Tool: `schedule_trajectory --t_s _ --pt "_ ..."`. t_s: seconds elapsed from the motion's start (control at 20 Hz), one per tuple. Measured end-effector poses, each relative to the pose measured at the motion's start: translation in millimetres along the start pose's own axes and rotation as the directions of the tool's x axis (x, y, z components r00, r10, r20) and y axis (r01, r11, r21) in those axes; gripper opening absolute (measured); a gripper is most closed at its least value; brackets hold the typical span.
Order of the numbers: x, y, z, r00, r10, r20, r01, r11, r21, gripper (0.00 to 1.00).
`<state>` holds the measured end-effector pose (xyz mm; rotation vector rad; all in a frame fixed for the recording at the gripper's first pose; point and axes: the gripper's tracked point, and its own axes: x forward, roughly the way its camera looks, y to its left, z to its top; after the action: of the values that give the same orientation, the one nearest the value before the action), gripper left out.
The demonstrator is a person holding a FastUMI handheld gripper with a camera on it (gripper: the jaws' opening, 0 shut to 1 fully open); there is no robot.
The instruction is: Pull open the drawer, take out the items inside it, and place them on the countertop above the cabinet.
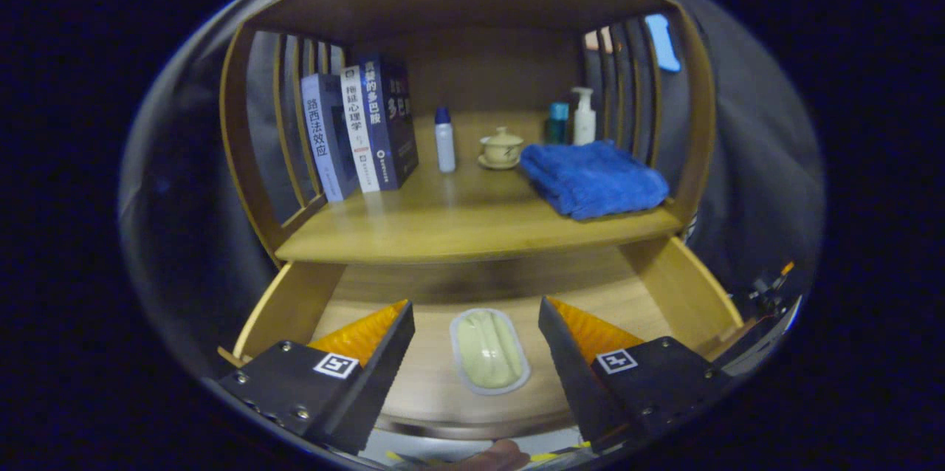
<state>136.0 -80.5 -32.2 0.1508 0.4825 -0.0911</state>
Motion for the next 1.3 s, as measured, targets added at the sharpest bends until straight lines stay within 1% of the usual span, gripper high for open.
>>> schedule_trajectory --t_s 0.05,0.1,0.15,0.2,0.25,0.35,0.45,0.55,0.65,0.75,0.85,0.95,1.05,1.15,1.3 --pt "9 -2 -3 0.999 -0.009 -0.039 0.010 1.000 0.011 1.00" --pt "17 -6 -9 0.996 -0.038 -0.078 0.039 0.999 0.011 1.00" --pt "23 -10 -14 0.991 -0.070 -0.116 0.069 0.998 -0.012 1.00" --pt "31 -11 -21 0.984 -0.085 -0.159 0.080 0.996 -0.037 1.00" --pt "37 -8 -28 0.976 -0.081 -0.201 0.071 0.996 -0.060 0.97" --pt "48 -3 -37 0.968 -0.078 -0.239 0.061 0.995 -0.078 0.97" --pt "53 -14 -48 0.947 -0.131 -0.294 0.108 0.990 -0.091 0.79" --pt "62 -23 -58 0.930 -0.153 -0.335 0.125 0.987 -0.105 0.60" --pt "71 -23 -57 0.939 -0.159 -0.305 0.126 0.984 -0.124 0.41" --pt "70 -23 -56 0.943 -0.177 -0.284 0.135 0.978 -0.160 0.17" --pt "63 -23 -55 0.943 -0.193 -0.270 0.152 0.974 -0.167 0.16" --pt "57 -19 -44 0.962 -0.178 -0.208 0.147 0.977 -0.157 0.17" --pt "45 -11 -26 0.984 -0.145 -0.106 0.131 0.982 -0.134 0.17" --pt "27 -1 -12 0.995 -0.096 -0.002 0.095 0.989 -0.116 0.17" --pt "-6 6 6 0.986 -0.049 0.161 0.061 0.996 -0.070 0.16"
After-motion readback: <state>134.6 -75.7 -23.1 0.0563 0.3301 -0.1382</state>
